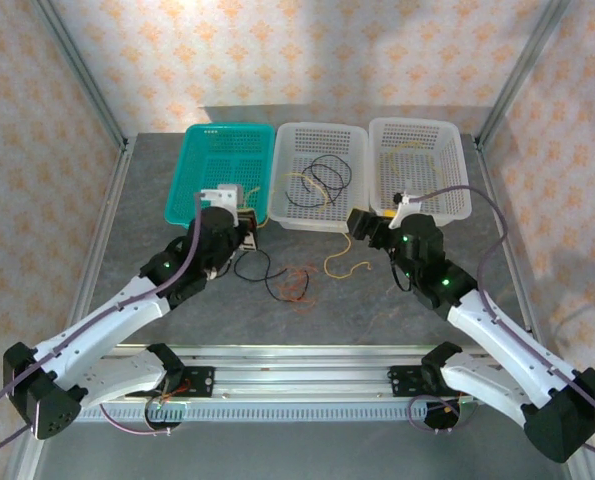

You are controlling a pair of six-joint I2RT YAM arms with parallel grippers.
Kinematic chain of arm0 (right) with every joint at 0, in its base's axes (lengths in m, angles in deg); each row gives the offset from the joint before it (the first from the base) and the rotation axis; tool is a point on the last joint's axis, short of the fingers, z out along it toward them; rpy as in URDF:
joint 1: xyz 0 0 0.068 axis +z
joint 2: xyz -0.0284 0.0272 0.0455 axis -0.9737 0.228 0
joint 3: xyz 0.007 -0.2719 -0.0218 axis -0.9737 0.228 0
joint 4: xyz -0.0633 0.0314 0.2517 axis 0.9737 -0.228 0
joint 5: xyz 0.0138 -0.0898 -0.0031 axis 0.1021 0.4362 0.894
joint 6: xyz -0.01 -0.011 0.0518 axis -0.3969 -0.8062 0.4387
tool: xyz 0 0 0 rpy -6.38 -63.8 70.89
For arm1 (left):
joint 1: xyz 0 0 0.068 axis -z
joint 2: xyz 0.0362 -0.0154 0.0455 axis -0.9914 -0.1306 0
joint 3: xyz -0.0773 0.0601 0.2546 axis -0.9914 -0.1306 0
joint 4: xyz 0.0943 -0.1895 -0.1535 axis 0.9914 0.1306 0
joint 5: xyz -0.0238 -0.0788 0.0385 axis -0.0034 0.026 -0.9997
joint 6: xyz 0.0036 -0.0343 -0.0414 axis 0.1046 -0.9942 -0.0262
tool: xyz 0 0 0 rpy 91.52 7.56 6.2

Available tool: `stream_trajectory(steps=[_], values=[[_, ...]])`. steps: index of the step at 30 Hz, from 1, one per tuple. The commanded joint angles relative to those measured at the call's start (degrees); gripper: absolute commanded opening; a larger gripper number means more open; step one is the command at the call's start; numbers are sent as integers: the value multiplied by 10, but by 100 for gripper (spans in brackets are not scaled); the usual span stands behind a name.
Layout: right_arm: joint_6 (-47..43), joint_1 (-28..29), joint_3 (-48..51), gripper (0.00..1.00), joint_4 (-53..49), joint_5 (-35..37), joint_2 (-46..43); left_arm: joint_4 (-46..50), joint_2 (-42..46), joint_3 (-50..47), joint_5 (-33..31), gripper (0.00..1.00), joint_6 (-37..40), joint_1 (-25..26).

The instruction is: Untangle the cables

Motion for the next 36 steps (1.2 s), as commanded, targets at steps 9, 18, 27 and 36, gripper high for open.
stream_trajectory(steps=[9, 18, 27, 36], values=[[12, 0, -40, 96, 97, 12, 38, -36, -38, 68, 123, 0, -26, -80], [38, -41, -91, 89, 156, -248, 99, -134, -114, 121, 262, 0, -103, -83], [103, -68, -88, 78, 295, -391, 129, -244, -132, 110, 374, 0, -186, -83], [95, -81, -161, 64, 285, -453, 205, -258, -132, 99, 398, 0, -196, -83]])
